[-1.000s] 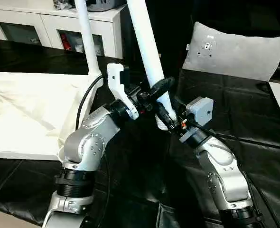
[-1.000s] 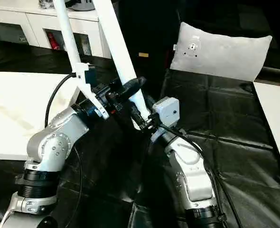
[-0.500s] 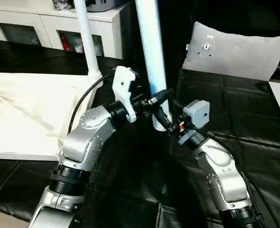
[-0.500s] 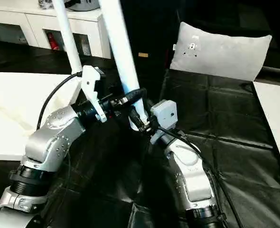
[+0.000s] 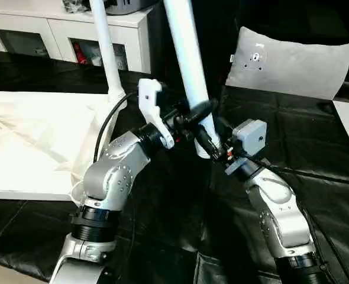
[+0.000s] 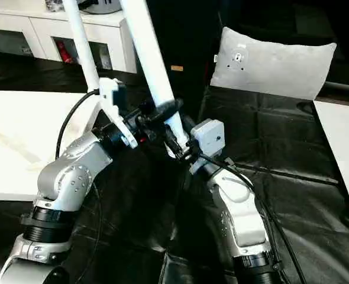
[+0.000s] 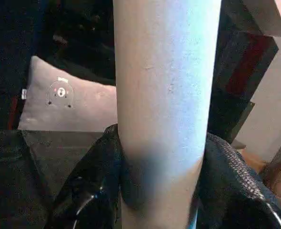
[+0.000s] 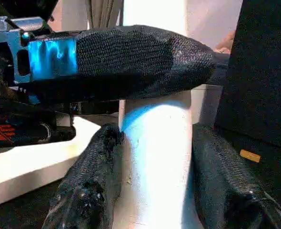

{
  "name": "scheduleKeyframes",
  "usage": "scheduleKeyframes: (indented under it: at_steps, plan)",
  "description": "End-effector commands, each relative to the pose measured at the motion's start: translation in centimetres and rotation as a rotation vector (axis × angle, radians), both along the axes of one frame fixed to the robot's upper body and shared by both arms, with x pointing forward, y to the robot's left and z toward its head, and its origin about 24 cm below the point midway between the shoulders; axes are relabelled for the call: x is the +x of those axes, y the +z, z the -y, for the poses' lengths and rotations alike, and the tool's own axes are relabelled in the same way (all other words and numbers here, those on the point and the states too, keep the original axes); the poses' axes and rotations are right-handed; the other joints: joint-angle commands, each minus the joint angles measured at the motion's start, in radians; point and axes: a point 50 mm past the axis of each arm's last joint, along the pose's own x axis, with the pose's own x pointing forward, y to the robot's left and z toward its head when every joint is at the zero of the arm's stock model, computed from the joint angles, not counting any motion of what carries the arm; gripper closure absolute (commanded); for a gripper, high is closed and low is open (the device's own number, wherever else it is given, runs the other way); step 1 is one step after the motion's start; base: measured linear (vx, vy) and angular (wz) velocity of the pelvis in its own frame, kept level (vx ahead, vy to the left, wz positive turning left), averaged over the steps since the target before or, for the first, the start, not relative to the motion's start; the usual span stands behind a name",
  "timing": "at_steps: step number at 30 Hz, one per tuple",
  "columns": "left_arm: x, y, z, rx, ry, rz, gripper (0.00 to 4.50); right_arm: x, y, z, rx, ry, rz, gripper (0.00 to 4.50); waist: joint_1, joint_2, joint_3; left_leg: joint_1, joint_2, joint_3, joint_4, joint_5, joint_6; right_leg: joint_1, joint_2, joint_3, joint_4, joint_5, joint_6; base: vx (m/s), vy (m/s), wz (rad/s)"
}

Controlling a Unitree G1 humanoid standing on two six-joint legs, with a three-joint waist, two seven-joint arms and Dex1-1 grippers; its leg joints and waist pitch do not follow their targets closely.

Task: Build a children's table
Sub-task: Pick table leg

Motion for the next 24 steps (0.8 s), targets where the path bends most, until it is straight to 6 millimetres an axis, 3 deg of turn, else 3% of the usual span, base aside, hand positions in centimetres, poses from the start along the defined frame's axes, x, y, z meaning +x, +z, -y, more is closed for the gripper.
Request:
scheduleKeyframes:
  at_steps: [1,3,6,11,16,19,24]
  plan:
    - [0.8,1.4,-0.9,0.031,0.076,0.053,2.50,-0.1,-0.2,-0.5,-0.033,0.040,-0.009,2.64,0.002,0.001,-0.066,-0.012,0.057,-0.015,-0.071,-0.058,0.074,0.068,-0.089,0.062,-0.076,-0.204,-0.139,0.000,0.000,0.00]
    - [0.9,1.3,-1.1,0.041,0.083,0.048,2.51,-0.1,-0.1,-0.4,-0.036,0.042,-0.008,2.64,0.002,0.001,-0.066,-0.011,0.057,-0.016,-0.071,-0.050,0.074,0.068,-0.089,0.062,-0.075,-0.201,-0.133,0.000,0.000,0.00]
    - [1.3,1.3,-1.8,0.060,0.104,0.036,2.53,-0.2,0.2,-0.2,0.004,0.075,-0.033,1.92,0.002,0.000,-0.066,-0.011,0.057,-0.015,-0.070,-0.050,0.075,0.068,-0.089,0.062,-0.075,-0.197,-0.136,0.000,0.000,0.00]
    - [1.4,1.5,-2.2,0.071,0.102,0.035,2.53,-0.4,0.5,0.1,0.025,0.130,-0.063,1.45,0.002,0.001,-0.067,-0.011,0.056,-0.017,-0.070,-0.049,0.079,0.071,-0.089,0.059,-0.075,-0.191,-0.134,0.000,0.000,0.00]
    - [1.4,1.9,-3.1,0.098,0.005,0.034,2.53,-1.1,1.5,3.5,0.034,0.261,-0.155,1.00,0.016,0.005,-0.069,-0.009,0.059,-0.015,-0.065,-0.032,0.100,0.068,-0.089,0.061,-0.070,-0.158,-0.143,0.000,0.000,0.00]
    - [0.9,2.2,-3.4,0.087,-0.125,0.022,2.53,-0.5,2.1,5.8,0.045,0.236,-0.214,0.76,0.022,-0.004,-0.069,-0.010,0.055,-0.013,-0.065,-0.031,0.089,0.070,-0.092,0.059,-0.074,-0.200,-0.148,0.000,0.000,0.00]
    - [0.2,3.0,-3.7,0.078,-0.284,0.025,2.53,-0.4,3.2,7.4,0.065,0.298,-0.285,0.27,0.025,0.000,-0.069,-0.009,0.051,-0.013,-0.064,-0.029,0.085,0.070,-0.089,0.057,-0.076,-0.236,-0.140,0.000,0.000,0.00]
